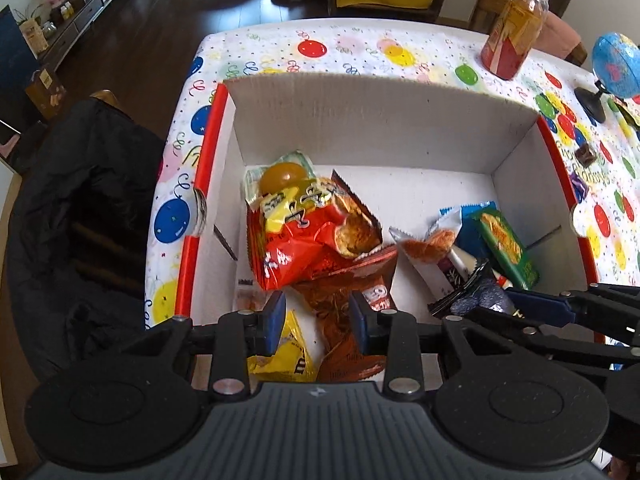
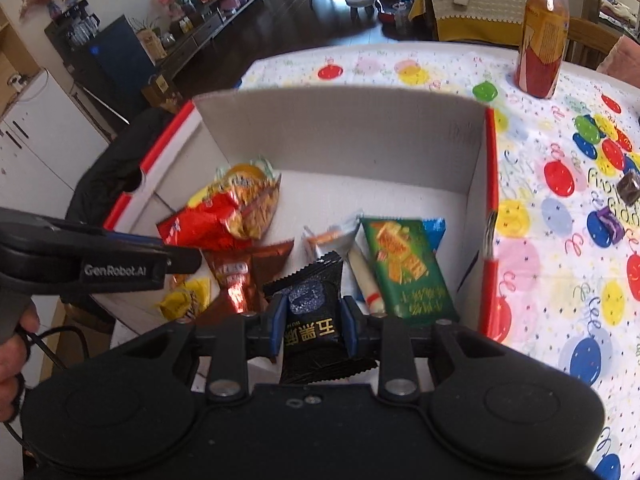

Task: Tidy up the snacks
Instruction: 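Carry the yellow packet and black candy over the shoebox with both grippers, then open both grippers to drop the yellow packet and black candy in the box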

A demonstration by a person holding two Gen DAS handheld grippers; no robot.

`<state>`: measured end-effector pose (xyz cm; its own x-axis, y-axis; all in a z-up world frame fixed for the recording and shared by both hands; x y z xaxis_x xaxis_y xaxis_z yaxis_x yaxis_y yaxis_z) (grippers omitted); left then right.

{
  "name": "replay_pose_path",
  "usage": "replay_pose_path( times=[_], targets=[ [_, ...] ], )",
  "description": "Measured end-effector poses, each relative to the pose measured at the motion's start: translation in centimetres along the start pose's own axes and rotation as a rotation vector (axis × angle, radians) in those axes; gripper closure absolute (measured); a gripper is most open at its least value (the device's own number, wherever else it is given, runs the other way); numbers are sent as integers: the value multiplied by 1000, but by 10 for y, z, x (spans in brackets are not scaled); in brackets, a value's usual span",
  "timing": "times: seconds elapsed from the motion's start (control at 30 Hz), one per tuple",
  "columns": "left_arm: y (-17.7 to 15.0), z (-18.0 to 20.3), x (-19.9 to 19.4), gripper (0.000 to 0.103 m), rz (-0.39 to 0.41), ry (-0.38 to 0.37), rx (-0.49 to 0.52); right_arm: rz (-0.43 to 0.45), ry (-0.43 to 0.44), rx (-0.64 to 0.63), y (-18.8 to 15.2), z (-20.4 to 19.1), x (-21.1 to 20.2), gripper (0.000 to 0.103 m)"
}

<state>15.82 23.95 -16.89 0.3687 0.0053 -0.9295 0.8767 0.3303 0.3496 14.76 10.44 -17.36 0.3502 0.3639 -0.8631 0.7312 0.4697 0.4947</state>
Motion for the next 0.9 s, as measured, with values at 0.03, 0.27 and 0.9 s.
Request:
replay_pose_path(
  times=[0.03, 0.27, 0.9],
  targets=[
    [-2, 0, 0, 69, -2, -2, 2, 0, -6, 2, -1, 0, 0, 73],
    [-13, 0, -5, 68, 14, -12, 8, 10, -1, 17, -4, -4, -5, 70],
    [-14, 21, -72, 46, 166, -102, 26, 175, -36, 31, 0, -4, -89, 45]
  ],
)
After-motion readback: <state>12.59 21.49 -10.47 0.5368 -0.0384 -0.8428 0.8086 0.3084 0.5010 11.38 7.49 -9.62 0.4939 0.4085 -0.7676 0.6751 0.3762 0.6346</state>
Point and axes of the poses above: each gripper's, at about its wrist camera, not at the fingertips, and x roughly the way its jaws point, z to its right, y to its top, the point moved 7 cm from there along x, roughly the way its jaws point, and after that the axes turned 14 degrees about -x, right-handed, at the moved point
